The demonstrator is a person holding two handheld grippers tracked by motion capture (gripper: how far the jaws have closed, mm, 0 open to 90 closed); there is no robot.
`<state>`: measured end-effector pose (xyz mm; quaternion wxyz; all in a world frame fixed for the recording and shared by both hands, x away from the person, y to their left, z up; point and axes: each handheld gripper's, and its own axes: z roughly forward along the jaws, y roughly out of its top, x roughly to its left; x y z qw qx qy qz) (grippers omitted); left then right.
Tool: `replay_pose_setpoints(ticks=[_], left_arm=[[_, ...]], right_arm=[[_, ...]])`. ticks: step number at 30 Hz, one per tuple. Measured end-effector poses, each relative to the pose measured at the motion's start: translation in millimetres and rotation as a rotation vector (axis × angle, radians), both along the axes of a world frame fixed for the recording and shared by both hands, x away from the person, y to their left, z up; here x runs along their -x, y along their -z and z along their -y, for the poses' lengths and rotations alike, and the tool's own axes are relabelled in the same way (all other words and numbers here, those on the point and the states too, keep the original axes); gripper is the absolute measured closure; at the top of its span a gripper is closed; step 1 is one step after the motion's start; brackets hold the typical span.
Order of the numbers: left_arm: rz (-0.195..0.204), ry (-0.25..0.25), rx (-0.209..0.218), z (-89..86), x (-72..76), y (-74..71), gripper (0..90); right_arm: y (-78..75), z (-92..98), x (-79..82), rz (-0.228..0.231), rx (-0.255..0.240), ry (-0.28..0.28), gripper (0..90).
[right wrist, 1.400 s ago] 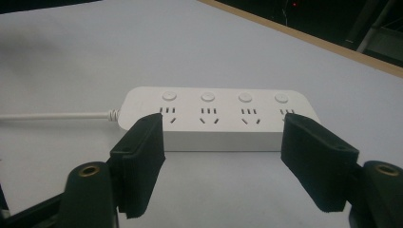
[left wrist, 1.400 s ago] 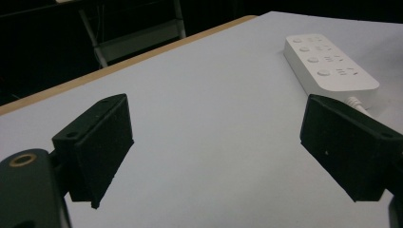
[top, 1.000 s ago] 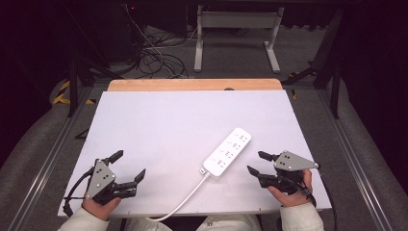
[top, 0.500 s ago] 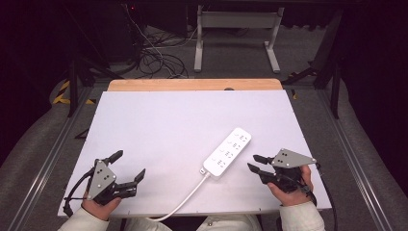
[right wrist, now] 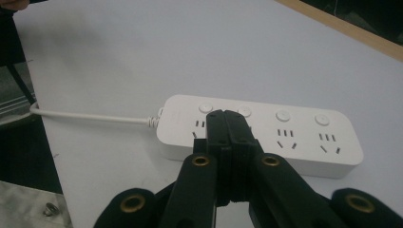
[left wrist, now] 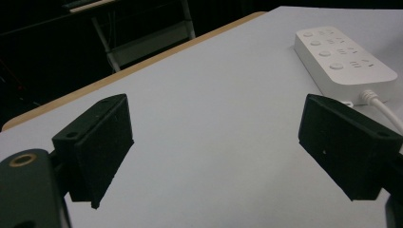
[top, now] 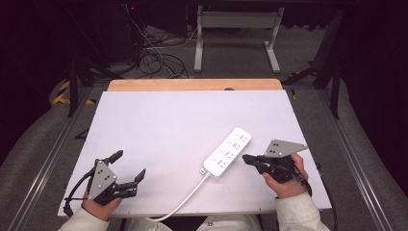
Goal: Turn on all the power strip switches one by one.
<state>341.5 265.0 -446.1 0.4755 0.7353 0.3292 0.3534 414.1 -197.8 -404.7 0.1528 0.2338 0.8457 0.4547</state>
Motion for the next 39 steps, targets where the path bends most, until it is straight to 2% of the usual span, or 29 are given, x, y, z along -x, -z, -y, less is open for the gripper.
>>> replay_pose_setpoints(ticks=[14,30,39], left_arm=[[0.001,-0.002,0.000,0.0,-0.4,0.0,11.5],[0.000,-0.004,-0.003,-0.3,-0.6,0.0,11.5],[0.001,-0.003,-0.002,-0.4,-0.6,0.1,11.5]], right_arm=[[-12.5,-26.8,-18.7,-0.011,0.008,-0.016,90.0],[-11.4,-61.7,-37.1,-0.035,0.048,-0.052,90.0],[-6.1,-71.8,-46.4,-0.051,0.066,-0.050,90.0]])
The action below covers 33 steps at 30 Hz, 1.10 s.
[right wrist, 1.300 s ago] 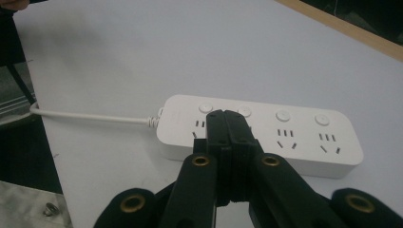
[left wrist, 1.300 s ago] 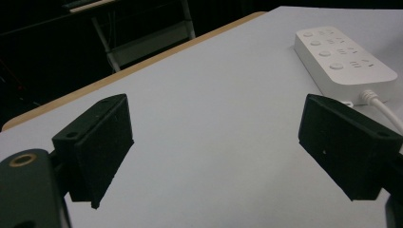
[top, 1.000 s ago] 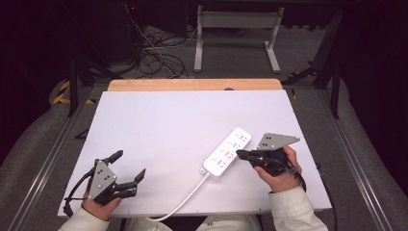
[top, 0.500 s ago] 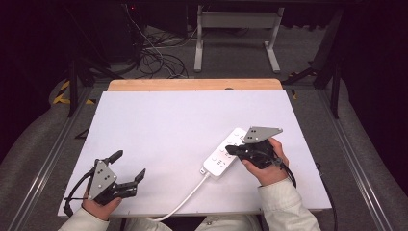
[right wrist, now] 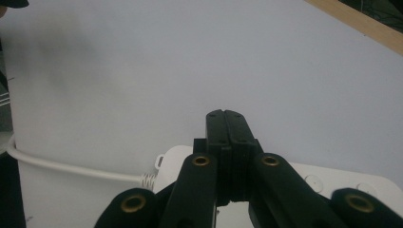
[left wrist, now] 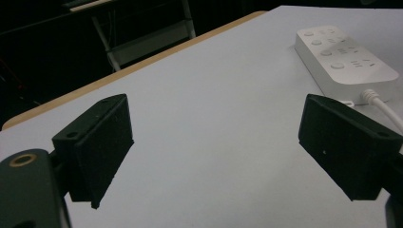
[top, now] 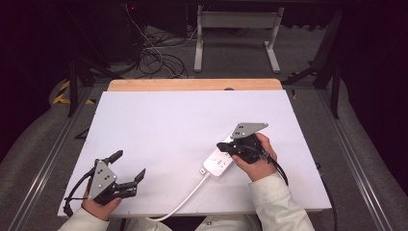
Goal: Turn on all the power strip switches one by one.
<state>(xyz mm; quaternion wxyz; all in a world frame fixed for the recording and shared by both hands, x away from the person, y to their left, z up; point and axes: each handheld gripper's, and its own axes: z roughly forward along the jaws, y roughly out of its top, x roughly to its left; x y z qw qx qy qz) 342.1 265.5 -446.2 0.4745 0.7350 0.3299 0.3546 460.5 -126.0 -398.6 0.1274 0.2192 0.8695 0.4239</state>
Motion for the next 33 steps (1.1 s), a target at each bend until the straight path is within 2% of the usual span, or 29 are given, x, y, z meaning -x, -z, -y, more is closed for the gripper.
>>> replay_pose_setpoints(ticks=[8,12,16,22,33], left_arm=[[0.001,0.001,-0.001,0.1,0.1,-0.1,11.5],[0.000,0.002,-0.002,0.0,0.0,0.0,11.5],[-0.002,0.005,-0.002,0.2,0.1,0.1,11.5],[-0.010,0.007,-0.003,1.3,-0.6,1.0,11.4],[-0.010,0.007,-0.005,1.1,-0.4,0.8,11.4]], right_arm=[[12.0,-6.8,-11.4,-0.022,0.012,0.041,90.0],[19.7,-10.6,-16.4,-0.047,0.017,0.037,90.0],[23.5,-15.2,-18.1,-0.073,0.055,0.015,90.0],[29.5,-22.1,-19.8,-0.084,0.114,0.005,90.0],[38.4,-31.4,-20.7,-0.098,0.179,-0.006,90.0]])
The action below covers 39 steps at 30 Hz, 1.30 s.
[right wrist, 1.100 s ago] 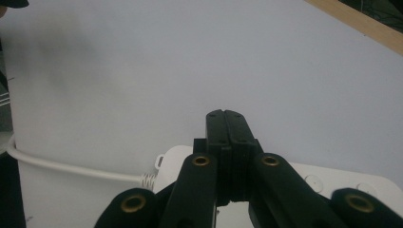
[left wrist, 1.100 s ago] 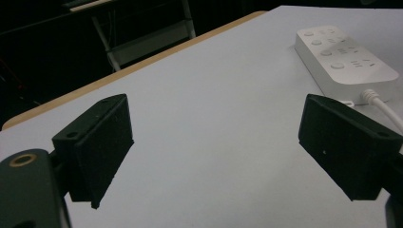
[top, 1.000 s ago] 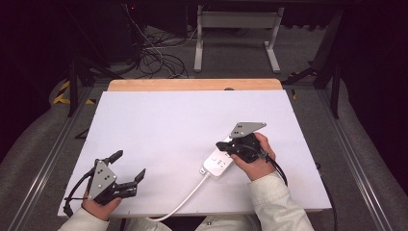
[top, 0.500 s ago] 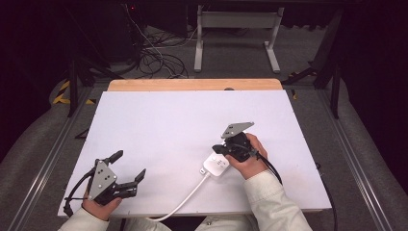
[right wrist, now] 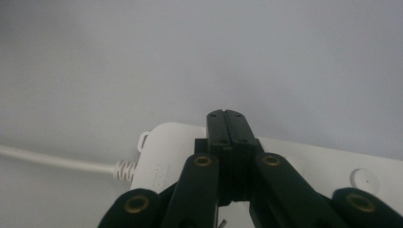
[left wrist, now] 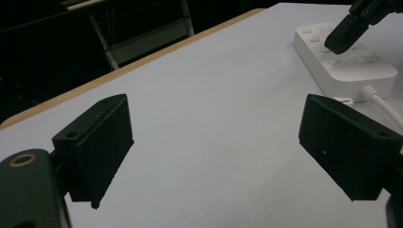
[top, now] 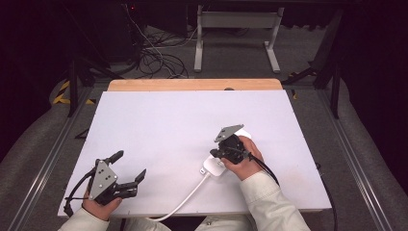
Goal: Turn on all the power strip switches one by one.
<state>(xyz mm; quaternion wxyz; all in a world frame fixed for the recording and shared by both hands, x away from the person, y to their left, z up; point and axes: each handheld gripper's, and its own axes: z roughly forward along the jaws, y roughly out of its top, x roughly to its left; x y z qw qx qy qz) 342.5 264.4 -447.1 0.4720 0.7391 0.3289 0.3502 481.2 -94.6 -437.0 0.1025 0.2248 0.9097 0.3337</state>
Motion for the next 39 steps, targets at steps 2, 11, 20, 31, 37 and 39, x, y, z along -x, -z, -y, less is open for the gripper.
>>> replay_pose_setpoints(ticks=[2,11,20,31,37,39], left_arm=[[-0.001,0.002,-0.001,0.2,-0.3,0.2,11.4],[-0.002,0.001,-0.002,0.2,-0.4,0.2,11.4],[-0.003,0.001,-0.001,0.2,-0.4,0.2,11.4],[-0.003,0.001,-0.002,0.2,-0.4,0.2,11.4],[-0.002,0.001,-0.003,0.3,-0.5,0.2,11.4],[-0.002,0.002,-0.008,0.1,-0.5,0.1,11.4]], right_arm=[[1.3,-1.1,0.1,-0.002,0.009,-0.001,90.0],[4.9,-3.0,0.2,-0.002,0.033,-0.001,90.0],[7.6,-4.5,1.1,-0.004,0.038,-0.006,90.0],[8.9,-3.1,1.8,0.007,0.034,-0.005,90.0],[9.6,-2.5,2.1,0.012,0.036,0.001,90.0],[9.7,-2.5,2.1,0.012,0.039,0.004,90.0]])
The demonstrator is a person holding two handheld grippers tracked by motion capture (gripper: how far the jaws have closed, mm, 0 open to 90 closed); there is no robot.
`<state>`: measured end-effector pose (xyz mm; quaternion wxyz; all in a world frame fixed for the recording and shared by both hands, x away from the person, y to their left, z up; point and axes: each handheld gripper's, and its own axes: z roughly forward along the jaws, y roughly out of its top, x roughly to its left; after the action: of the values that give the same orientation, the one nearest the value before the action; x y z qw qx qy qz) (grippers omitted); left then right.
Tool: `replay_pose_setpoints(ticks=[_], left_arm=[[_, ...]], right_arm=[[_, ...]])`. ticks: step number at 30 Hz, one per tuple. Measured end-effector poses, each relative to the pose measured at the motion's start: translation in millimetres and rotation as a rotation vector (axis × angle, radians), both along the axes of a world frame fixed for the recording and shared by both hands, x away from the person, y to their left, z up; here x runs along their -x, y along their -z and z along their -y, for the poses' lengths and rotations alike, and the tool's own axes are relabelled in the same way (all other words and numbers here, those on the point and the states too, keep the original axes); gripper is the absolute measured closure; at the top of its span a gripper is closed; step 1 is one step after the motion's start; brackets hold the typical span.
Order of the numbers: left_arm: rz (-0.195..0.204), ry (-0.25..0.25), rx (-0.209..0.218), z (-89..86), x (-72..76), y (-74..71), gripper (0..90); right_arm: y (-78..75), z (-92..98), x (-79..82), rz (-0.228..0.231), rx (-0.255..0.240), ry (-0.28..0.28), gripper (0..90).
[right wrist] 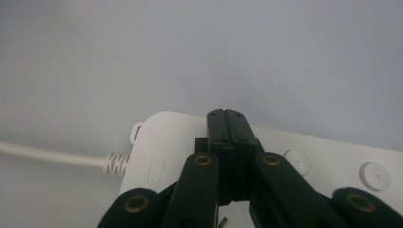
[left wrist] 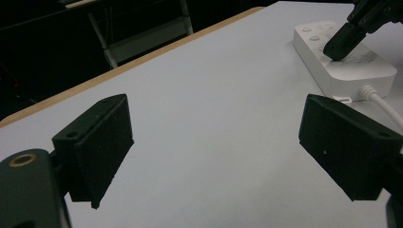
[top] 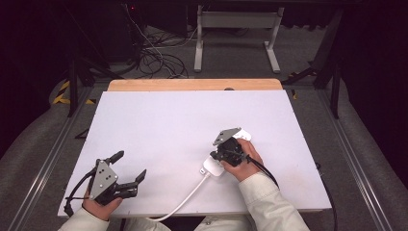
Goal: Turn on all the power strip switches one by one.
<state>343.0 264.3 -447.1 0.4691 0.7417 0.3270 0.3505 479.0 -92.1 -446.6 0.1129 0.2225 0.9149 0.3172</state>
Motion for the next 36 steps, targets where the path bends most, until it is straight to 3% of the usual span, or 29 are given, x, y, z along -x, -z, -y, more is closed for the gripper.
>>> replay_pose_setpoints(ticks=[27,31,36], left_arm=[[-0.001,0.003,0.000,0.9,0.5,0.2,11.4],[0.000,0.002,-0.002,1.0,0.3,0.2,11.4],[-0.003,0.001,0.004,1.6,0.4,0.6,11.4]], right_arm=[[1.1,-4.2,1.9,0.012,0.028,0.013,90.0],[1.2,-3.2,0.0,-0.013,0.016,0.011,90.0],[1.1,-4.0,0.6,-0.009,0.023,0.024,90.0]])
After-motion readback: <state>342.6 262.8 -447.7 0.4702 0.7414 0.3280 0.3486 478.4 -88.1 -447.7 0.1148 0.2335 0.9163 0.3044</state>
